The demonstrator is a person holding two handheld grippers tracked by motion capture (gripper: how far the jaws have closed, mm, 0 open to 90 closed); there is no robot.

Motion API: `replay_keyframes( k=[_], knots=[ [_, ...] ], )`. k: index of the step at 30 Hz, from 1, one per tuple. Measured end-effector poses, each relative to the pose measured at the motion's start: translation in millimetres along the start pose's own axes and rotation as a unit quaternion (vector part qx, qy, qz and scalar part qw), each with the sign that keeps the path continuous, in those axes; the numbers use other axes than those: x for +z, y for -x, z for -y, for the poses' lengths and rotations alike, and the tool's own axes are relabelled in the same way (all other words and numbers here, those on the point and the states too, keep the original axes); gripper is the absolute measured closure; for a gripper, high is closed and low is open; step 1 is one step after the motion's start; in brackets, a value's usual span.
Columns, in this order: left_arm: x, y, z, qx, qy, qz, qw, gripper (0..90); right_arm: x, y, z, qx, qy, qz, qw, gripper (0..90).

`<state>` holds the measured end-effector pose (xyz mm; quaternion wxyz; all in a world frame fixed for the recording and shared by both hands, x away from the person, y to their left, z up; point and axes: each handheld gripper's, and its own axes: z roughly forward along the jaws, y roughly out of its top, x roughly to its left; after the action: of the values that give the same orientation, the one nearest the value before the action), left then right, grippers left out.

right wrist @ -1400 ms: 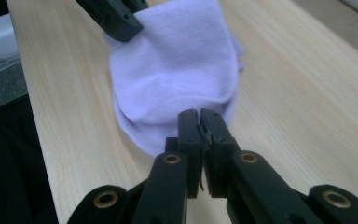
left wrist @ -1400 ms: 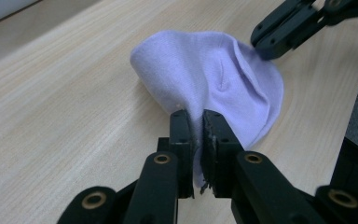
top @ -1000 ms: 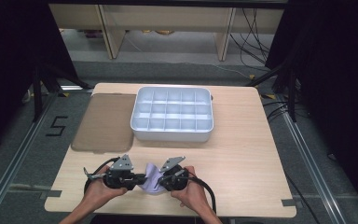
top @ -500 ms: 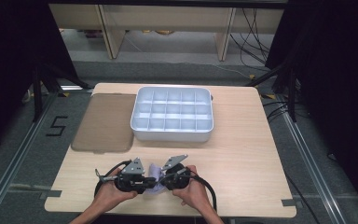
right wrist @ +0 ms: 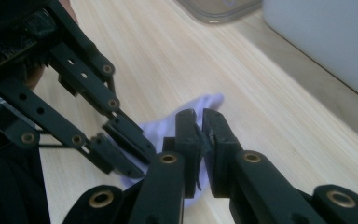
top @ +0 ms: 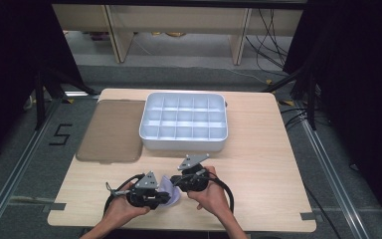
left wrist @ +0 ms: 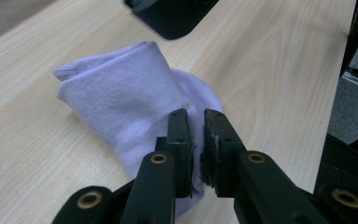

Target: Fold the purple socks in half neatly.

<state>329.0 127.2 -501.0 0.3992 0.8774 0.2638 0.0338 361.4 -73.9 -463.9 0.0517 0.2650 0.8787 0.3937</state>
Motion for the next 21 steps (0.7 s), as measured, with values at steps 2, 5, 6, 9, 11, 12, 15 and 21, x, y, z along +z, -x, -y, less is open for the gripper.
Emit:
replay_keyframes(
  k=[2, 5, 6, 9, 11, 12, 15, 21],
  knots=[
    [0.3, 0.8, 0.0, -0.005, 0.004, 0.001, 1.0, 80.8, 6.5, -2.3, -4.0, -0.001, -0.006, -0.007, 1.0, 85.8],
    [-1.1, -0.5, -0.2, 0.002, 0.006, 0.001, 1.0, 80.3, 21.2, -1.3, -3.2, 0.003, -0.023, -0.014, 0.9996, 87.2],
    [-1.1, -0.5, -0.2, 0.002, 0.006, 0.001, 1.0, 79.9, 25.2, -0.4, -1.7, 0.003, -0.034, -0.01, 0.9994, 87.3],
    [-6.5, 0.2, -2.3, -0.014, 0.025, 0.012, 0.9995, 76.9, 31.3, 4.0, 2.4, -0.006, -0.044, -0.008, 0.999, 87.5],
    [-21.2, -3.3, -6.4, -0.016, 0.052, 0.017, 0.9984, 77.4, 30.3, 6.2, 3.3, -0.005, -0.05, -0.008, 0.9987, 87.5],
    [-21.2, -3.3, -6.4, -0.016, 0.052, 0.017, 0.9984, 77.9, 28.7, 5.0, 3.6, 0.014, -0.056, -0.003, 0.9983, 87.5],
    [-31.6, -8.2, -5.2, -0.029, 0.061, 0.015, 0.9976, 80.4, 28.3, 4.7, 3.6, 0.016, -0.058, -0.002, 0.9982, 87.5],
    [-16.1, -8.8, 10.3, -0.027, 0.016, 0.035, 0.9989, 81.9, 29.5, 5.4, 3.2, 0.0, -0.051, -0.006, 0.9987, 87.6]
  ],
)
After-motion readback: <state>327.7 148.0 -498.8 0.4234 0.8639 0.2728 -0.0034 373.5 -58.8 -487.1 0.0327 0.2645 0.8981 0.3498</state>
